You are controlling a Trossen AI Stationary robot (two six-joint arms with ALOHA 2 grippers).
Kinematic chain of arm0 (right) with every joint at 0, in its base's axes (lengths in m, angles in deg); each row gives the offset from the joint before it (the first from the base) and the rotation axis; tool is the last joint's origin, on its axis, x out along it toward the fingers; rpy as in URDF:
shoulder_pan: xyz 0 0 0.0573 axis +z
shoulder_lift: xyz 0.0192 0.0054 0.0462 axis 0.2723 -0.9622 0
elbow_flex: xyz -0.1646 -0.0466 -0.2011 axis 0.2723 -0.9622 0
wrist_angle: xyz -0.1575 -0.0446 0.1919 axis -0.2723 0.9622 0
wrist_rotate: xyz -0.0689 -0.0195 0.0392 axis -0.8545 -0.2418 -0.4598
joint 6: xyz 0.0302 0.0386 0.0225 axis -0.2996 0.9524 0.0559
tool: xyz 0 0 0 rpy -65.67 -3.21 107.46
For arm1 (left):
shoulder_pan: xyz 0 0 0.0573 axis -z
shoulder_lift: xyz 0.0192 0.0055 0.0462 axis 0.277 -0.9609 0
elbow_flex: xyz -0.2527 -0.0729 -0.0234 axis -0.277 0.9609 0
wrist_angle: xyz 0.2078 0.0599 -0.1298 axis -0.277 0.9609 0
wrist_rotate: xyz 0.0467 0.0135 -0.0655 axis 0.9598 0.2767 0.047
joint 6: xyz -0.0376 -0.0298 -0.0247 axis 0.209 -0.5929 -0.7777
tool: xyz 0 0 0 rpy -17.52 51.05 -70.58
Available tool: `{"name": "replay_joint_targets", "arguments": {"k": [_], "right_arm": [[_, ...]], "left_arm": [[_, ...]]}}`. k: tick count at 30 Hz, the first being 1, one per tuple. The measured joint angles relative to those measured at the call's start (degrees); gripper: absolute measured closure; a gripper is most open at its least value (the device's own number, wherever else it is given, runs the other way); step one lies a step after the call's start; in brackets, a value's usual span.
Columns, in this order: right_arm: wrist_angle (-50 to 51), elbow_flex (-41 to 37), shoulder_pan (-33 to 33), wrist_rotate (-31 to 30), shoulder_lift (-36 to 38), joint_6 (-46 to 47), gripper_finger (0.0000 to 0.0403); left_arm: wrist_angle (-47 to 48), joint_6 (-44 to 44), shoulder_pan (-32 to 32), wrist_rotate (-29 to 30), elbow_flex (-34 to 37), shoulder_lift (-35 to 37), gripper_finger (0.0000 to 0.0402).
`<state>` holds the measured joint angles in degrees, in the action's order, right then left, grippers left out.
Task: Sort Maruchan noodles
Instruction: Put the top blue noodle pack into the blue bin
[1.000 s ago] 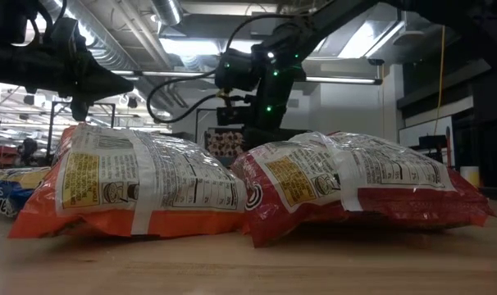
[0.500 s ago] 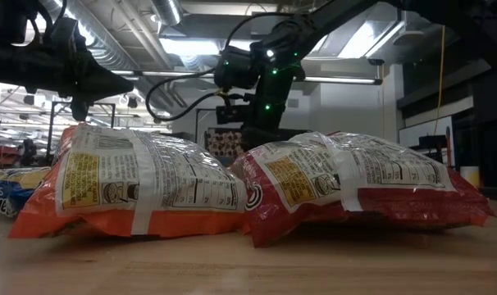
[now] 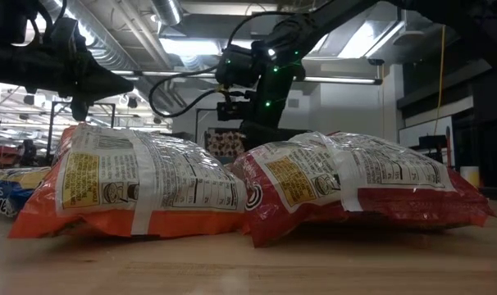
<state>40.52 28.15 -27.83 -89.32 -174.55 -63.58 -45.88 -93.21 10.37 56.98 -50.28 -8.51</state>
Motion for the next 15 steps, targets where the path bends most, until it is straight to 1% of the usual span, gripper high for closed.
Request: {"name": "replay_joint_targets", "arguments": {"k": [7, 10, 15], "right_arm": [[4.9, 4.4, 0.1, 2.7, 0.1, 0.4, 0.0399], [7.4, 8.1, 0.1, 5.5, 0.2, 0.4, 0.0402], [10.9, 14.7, 0.1, 8.5, 0.3, -0.4, 0.0403]], "left_arm": [[0.0, 0.0, 0.0, 0.0, 0.0, 0.0, 0.039], [0.0, 0.0, 0.0, 0.0, 0.0, 0.0, 0.039], [0.0, 0.0, 0.0, -0.1, 0.0, 0.0, 0.039]]}}
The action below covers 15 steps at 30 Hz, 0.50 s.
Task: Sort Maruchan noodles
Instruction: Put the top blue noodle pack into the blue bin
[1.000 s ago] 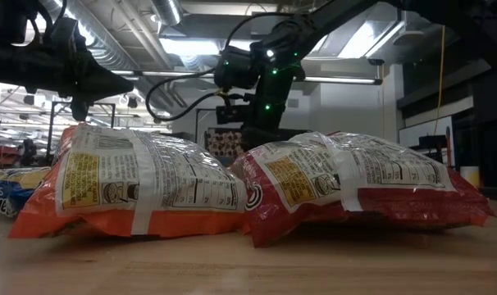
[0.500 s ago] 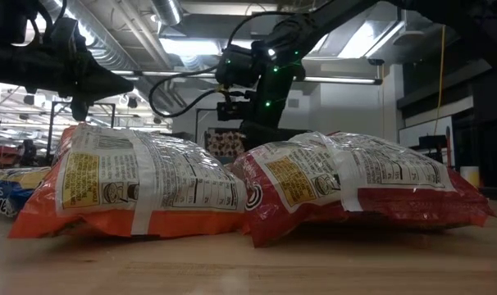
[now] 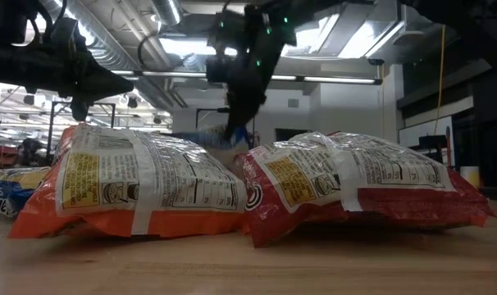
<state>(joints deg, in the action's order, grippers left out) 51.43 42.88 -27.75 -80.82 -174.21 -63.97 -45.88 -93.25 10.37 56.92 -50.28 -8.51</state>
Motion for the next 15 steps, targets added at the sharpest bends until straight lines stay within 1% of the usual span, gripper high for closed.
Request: {"name": "replay_joint_targets", "arguments": {"k": [3, 8, 11, 15], "right_arm": [[3.9, 5.3, -0.1, -0.9, 0.1, -3.3, 0.0403], [6.9, 11.8, -1.7, -8.7, 0.3, -11.3, 0.0403], [6.9, 12.4, -3.8, -12.2, 0.3, -17.7, 0.0403], [5.8, 10.3, -7.1, -13.5, 0.3, -24.2, 0.0403]], "left_arm": [[0.1, 0.0, 0.0, -0.7, 0.0, 0.0, 0.039], [0.1, -0.3, 0.0, -1.2, 0.0, 0.0, 0.039], [0.1, -0.3, 0.0, -1.2, 0.0, 0.0, 0.039], [0.1, -0.3, 0.0, -1.2, 0.0, 0.0, 0.039]]}}
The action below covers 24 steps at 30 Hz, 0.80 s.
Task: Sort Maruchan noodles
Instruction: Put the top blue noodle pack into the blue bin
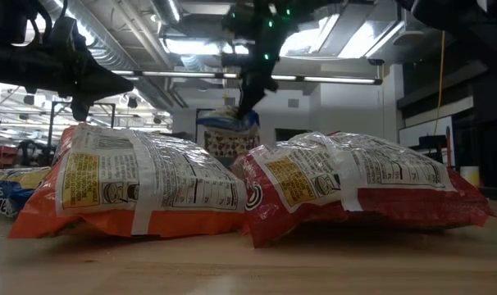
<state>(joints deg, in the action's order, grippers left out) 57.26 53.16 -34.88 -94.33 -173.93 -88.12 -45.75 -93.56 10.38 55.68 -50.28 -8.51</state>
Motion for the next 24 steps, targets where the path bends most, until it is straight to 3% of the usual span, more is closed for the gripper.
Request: {"name": "replay_joint_targets", "arguments": {"k": [12, 24], "right_arm": [[-10.5, -8.8, -6.1, 1.8, -0.3, -9.8, 0.0403], [-12.4, -9.6, -6.9, 4.5, -1.2, -12.2, 0.0396]], "left_arm": [[0.0, 0.0, 0.0, 0.2, 0.0, 0.0, 0.039], [0.0, 0.0, 0.0, 0.2, 0.0, 0.0, 0.039]]}}
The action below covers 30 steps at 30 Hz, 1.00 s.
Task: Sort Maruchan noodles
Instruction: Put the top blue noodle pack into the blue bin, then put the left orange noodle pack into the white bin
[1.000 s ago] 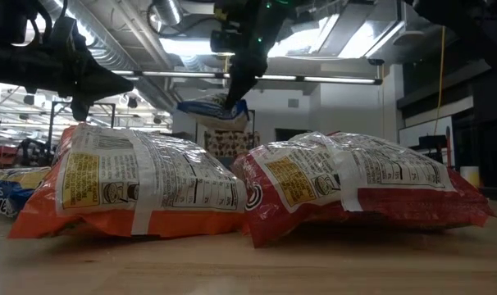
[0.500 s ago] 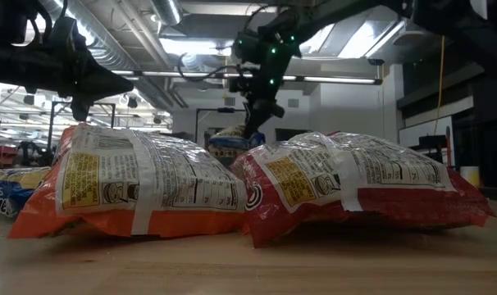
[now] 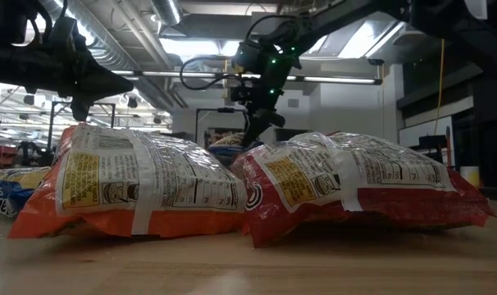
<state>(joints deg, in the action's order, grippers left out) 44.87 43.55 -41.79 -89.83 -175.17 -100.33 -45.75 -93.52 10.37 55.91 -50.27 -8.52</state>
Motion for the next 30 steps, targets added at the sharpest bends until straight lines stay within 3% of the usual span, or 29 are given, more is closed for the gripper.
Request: {"name": "replay_joint_targets", "arguments": {"k": [8, 21, 25, 28, 30], "right_arm": [[0.2, 0.0, -0.7, 0.3, -0.1, 0.1, 0.0382], [-0.6, 0.1, -1.4, -1.6, -0.1, 0.0, 0.0231], [1.6, 3.6, -1.1, -1.5, 0.1, 0.6, 0.0191], [6.9, 9.1, -0.5, 2.0, 0.3, 5.6, 0.0161], [10.3, 12.2, 0.5, 7.9, 0.5, 9.7, 0.0143]], "left_arm": [[0.0, 0.0, 0.0, 0.0, 0.0, 0.0, 0.039], [0.0, 0.0, 0.0, 0.1, 0.0, 0.0, 0.039], [0.0, 0.0, 0.0, 0.1, 0.0, 0.0, 0.039], [0.0, 0.0, 0.0, 0.1, 0.0, 0.0, 0.039], [0.0, 0.0, 0.0, -0.1, 0.0, 0.0, 0.039]]}}
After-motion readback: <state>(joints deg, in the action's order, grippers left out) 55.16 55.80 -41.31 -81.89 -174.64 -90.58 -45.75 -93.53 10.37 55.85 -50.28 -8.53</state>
